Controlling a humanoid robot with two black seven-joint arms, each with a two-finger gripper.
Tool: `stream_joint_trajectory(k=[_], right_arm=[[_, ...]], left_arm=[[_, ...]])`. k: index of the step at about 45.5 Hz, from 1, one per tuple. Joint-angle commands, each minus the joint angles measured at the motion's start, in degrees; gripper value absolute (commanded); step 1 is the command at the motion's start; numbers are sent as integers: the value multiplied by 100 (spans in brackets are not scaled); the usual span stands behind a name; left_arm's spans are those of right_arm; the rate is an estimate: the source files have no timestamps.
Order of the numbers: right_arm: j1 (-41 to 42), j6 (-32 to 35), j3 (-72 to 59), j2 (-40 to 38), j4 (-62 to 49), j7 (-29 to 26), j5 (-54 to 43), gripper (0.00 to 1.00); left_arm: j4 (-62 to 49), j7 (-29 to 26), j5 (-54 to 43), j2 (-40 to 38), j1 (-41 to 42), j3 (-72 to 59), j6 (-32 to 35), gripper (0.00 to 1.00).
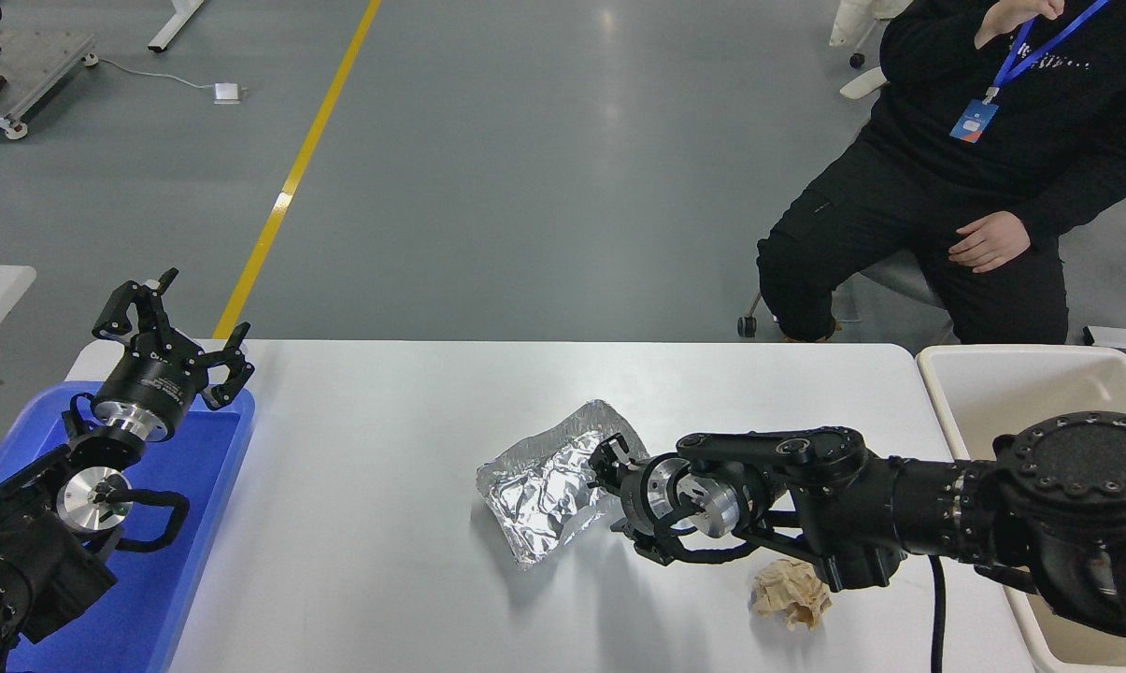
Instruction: Clean the table surface
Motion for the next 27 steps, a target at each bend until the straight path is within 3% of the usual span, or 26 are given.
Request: stream_joint_trajectory(k=[1, 10, 21, 24, 27], right_arm=[[-78, -3, 17, 0, 9, 26, -71, 53], [-175, 5, 17, 0, 9, 26, -431, 41], [-183, 5, 26, 0, 9, 26, -405, 14], [-184, 5, 35, 0, 9, 34, -396, 11], [-184, 5, 158, 0, 9, 26, -370, 1]], left_arm=[[0, 0, 0, 0, 5, 2, 0, 100], [0, 0, 0, 0, -3, 2, 0, 100], [0, 0, 0, 0, -3, 2, 0, 100], [0, 0, 0, 0, 5, 2, 0, 100], [0, 0, 0, 0, -3, 2, 0, 100]])
